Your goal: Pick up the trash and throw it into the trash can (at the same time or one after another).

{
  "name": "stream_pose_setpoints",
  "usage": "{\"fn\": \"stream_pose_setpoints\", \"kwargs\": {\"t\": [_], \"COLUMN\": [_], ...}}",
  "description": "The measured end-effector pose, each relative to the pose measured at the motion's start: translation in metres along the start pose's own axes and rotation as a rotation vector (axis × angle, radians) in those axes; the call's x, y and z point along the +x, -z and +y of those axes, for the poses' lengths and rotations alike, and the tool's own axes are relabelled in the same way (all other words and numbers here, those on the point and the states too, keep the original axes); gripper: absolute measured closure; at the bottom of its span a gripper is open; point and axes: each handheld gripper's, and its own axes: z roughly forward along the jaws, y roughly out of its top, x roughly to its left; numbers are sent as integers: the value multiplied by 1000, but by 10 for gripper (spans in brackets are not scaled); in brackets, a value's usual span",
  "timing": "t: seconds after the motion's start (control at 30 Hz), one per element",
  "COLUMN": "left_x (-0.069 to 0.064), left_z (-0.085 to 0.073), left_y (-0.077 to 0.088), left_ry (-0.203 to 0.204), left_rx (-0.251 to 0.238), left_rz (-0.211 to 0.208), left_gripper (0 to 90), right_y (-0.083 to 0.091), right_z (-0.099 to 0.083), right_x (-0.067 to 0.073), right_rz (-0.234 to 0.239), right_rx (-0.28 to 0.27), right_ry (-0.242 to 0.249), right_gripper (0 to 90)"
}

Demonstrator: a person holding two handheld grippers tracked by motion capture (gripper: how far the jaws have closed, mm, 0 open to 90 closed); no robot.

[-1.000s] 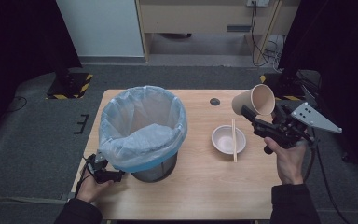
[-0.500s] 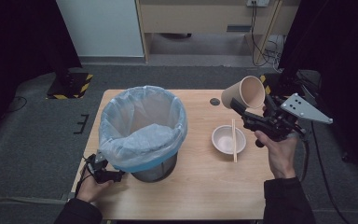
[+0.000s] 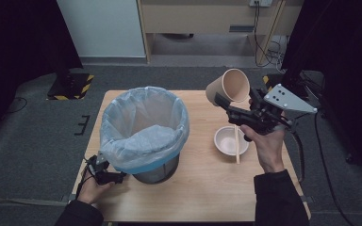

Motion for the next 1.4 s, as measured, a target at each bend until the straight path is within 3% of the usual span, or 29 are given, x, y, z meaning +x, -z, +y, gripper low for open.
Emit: {"fn": "stream_pose_setpoints", "kwargs": {"t": [0.33,0.5,0.67,0.83,0.97,1.23,1.4], "left_x": [0,0,0,0,0,0,0], "left_z": [0,0,0,0,1,1,1], "left_y": [0,0,0,0,0,0,-1], "left_ry": [-1,-1,-2,-1,-1,-2,-2], "left_rx": [2,1,2,2,2,1,1], "left_rz": [-1,-1,-2,-2,-2,-3,-3], "left_gripper": [0,0,0,0,0,0,0], "right_y": [-25,-35,-41,-49,-55,-60,-64], "right_z": [2,-3,-6,-2,-2,-5,-1], "right_x": [13,14,15,20,21,19,22], "right_rz": [39,49,59,63,77,76,80], "right_rx": [18,27,28,49,46,69,85], "right_ry": [5,-19,-30,-5,-31,-35,-12], "right_gripper": [268,268,268,268,269,269,268]}}
